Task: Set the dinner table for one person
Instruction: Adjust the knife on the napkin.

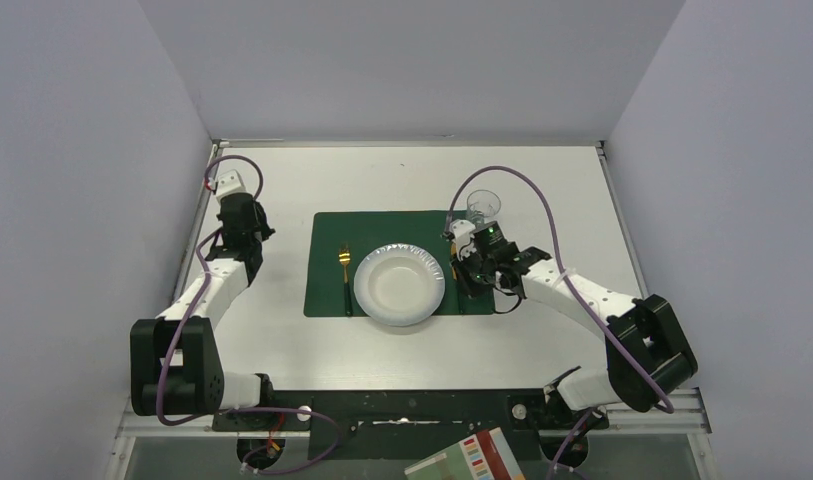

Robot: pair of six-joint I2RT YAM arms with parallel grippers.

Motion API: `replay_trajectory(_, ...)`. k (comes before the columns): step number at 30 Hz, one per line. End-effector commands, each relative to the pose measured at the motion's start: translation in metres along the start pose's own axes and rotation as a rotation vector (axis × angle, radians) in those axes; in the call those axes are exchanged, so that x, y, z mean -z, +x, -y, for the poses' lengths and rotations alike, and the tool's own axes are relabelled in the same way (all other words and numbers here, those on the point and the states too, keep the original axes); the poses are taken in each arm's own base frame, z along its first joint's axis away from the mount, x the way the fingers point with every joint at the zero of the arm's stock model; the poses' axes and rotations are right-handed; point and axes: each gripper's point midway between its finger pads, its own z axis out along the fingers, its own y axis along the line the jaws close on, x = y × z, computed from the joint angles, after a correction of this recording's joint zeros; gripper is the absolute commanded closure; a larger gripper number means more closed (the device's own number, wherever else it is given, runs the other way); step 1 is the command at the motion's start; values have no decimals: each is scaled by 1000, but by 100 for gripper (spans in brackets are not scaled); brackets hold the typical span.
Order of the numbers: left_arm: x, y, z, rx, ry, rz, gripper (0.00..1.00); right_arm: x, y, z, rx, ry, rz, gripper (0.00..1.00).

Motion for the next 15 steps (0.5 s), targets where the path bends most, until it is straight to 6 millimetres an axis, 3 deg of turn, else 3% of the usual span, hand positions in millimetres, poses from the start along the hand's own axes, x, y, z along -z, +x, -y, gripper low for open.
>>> replay_trajectory(1,-1,-22,2,43,4,80,88,1,-14,-6,94,-40,78,100)
replay_trajectory(11,-4,-20,4,46,8,63,92,5,-9,11,126,52,70,100)
replay_trajectory(15,-6,-19,5,47,9,62,92,2,-8,28,260,110,36,100)
